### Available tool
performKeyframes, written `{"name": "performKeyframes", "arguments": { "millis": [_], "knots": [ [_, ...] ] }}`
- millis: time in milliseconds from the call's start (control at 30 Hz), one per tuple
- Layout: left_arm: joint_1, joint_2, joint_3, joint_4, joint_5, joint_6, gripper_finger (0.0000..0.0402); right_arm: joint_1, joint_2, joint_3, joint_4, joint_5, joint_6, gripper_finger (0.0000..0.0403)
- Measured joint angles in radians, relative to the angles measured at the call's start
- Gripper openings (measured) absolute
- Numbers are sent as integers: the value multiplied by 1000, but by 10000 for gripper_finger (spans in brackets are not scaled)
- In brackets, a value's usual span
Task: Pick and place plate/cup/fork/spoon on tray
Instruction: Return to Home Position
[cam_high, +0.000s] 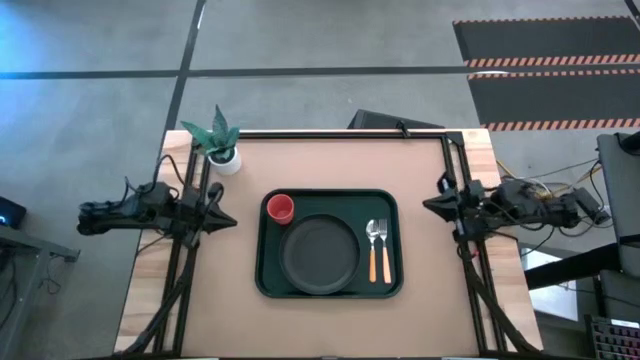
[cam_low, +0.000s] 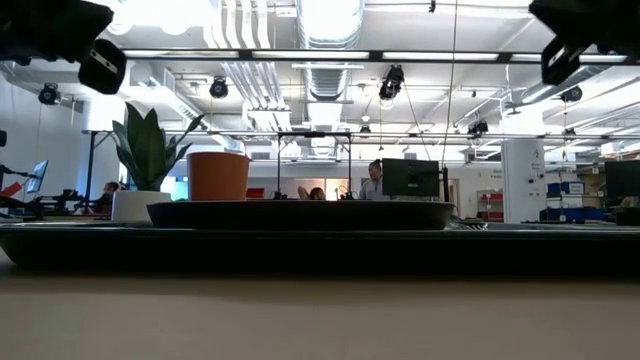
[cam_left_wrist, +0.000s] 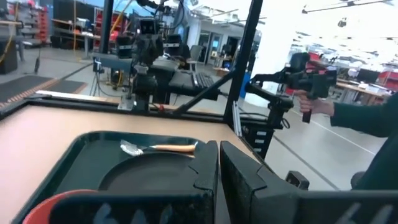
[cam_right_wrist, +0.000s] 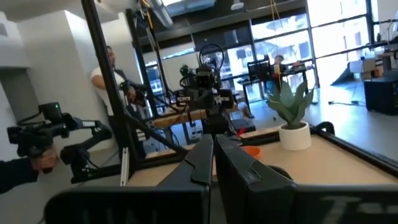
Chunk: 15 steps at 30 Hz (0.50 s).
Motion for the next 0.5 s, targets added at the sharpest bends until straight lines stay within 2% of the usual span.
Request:
{"name": "performKeyframes", "arguments": {
  "millis": [300,500],
  "knots": [
    [0,0,-41,70,15,8,0,0,0,-217,293,1,-3,9],
    [0,1,-117,245,16,62,0,0,0,-214,296,19,-4,9]
  ]
}}
